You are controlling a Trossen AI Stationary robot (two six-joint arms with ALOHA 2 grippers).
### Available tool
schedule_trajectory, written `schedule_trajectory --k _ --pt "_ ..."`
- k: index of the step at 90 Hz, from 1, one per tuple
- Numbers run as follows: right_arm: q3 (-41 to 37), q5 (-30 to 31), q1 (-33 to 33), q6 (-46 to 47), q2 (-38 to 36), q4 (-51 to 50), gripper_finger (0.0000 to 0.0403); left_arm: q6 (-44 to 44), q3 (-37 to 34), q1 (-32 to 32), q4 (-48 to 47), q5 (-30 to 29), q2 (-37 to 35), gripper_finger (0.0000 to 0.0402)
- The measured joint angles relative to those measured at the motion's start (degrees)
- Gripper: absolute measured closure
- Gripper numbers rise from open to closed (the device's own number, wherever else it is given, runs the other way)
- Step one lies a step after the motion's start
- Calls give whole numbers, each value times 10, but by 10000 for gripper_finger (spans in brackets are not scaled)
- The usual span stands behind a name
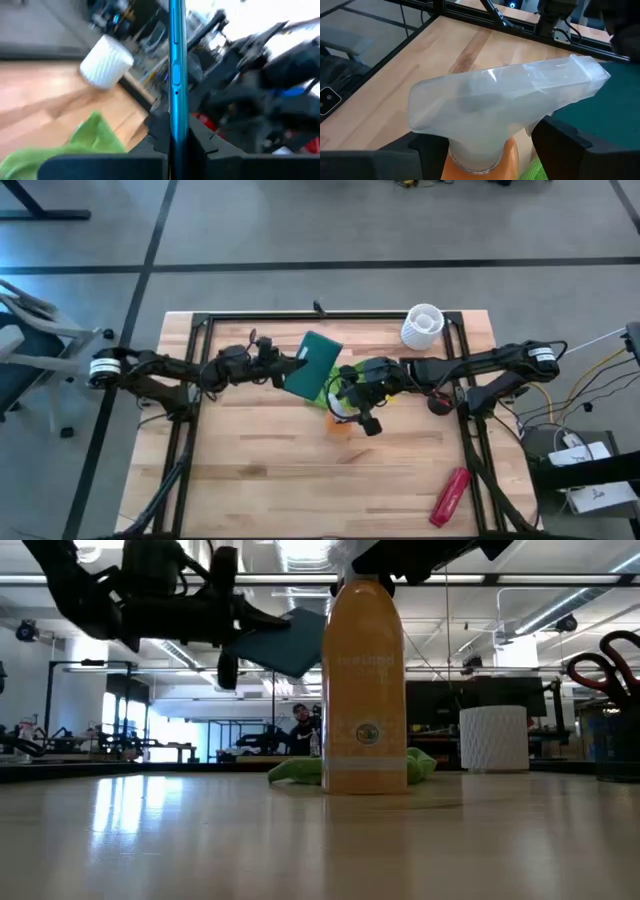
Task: Apply microfiber cloth
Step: Spray the front and back of the tablet with the spray bottle
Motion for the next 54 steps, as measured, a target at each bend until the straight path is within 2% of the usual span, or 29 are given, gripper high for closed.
schedule_trajectory --k 26,54 --pt "0 21 -1 -2 0 4 200 2 -13 -5 17 -14 1 395" --pt "0 21 -1 1 0 3 219 74 -14 -5 118 -53 -12 394"
